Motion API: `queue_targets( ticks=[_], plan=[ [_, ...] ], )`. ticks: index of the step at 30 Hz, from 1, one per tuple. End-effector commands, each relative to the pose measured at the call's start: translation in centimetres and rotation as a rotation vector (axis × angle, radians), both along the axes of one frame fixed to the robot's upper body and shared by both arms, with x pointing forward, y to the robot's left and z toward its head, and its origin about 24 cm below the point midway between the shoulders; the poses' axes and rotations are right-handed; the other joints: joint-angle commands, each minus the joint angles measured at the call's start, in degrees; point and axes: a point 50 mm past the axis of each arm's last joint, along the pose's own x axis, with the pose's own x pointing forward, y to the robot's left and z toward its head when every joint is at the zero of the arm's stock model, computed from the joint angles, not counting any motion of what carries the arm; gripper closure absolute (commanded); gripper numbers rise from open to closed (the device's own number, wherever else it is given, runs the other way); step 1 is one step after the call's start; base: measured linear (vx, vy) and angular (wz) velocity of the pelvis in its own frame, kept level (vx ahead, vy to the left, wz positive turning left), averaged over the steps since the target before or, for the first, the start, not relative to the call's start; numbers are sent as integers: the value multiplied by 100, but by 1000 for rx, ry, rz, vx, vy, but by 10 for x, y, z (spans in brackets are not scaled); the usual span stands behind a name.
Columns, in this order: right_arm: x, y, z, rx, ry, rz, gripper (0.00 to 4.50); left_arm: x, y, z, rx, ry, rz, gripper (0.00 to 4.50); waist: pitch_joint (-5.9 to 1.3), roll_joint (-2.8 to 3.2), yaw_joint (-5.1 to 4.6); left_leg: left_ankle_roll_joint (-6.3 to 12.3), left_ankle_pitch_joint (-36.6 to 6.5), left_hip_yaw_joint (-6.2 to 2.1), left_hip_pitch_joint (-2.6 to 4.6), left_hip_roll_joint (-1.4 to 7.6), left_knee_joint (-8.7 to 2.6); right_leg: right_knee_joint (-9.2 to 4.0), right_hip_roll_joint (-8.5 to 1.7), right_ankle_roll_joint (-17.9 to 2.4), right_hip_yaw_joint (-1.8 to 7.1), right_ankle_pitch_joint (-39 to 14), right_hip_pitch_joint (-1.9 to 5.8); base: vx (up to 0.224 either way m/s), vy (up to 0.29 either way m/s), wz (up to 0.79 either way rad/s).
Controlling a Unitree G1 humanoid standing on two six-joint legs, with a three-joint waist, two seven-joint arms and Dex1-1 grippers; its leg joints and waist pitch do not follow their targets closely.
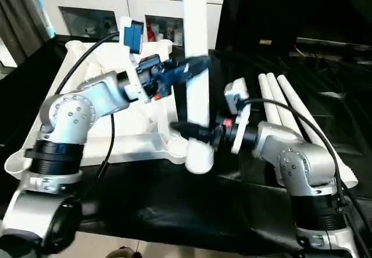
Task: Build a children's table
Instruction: Pick table leg
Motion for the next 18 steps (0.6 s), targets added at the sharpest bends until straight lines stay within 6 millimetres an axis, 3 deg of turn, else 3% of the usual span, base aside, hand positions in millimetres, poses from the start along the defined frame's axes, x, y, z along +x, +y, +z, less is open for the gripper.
queue_targets(
  ticks=[1, 7, 11, 12, 15, 18],
  plan=[
    [-2, -5, -1, -22, 12, -8, 162, -3, -2, 14, -29, -58, -64, 271, -424, -72, -6, 295, -341, -58, 108, 255, -321, -388, -439, -1370, 236, -60, 305, 0, 0, 0],
    [-9, -8, -3, -33, 32, 18, 219, -7, 2, 20, -86, -75, -139, 271, -431, -74, -2, 292, -315, -58, 104, 251, -317, -376, -432, -1397, 236, 99, 311, 0, 0, 0],
    [-3, -6, -5, -43, 2, -62, 248, -5, -3, 17, -86, -61, -96, 271, -426, -93, -6, 285, -328, -53, 95, 252, -318, -387, -447, -1405, 235, 10, 309, 0, 0, 0],
    [0, -5, -5, -47, -6, -85, 252, -3, -5, 15, -82, -45, -70, 215, -429, -94, -11, 267, -325, -53, 92, 250, -318, -382, -442, -1397, 234, -13, 311, 0, 0, 0],
    [13, -1, -7, -90, -27, -222, 257, 4, -13, 9, -34, 12, 54, 195, -426, -87, -43, 175, -318, -62, 100, 263, -323, -383, -439, -1412, 228, -22, 286, 0, 0, 0],
    [19, 2, -9, -112, -32, -282, 258, 4, -24, -2, 75, -29, 176, 157, -423, -118, -60, 146, -367, -71, 94, 263, -337, -408, -445, -1241, 240, -214, 314, 0, 0, 0]
  ],
)
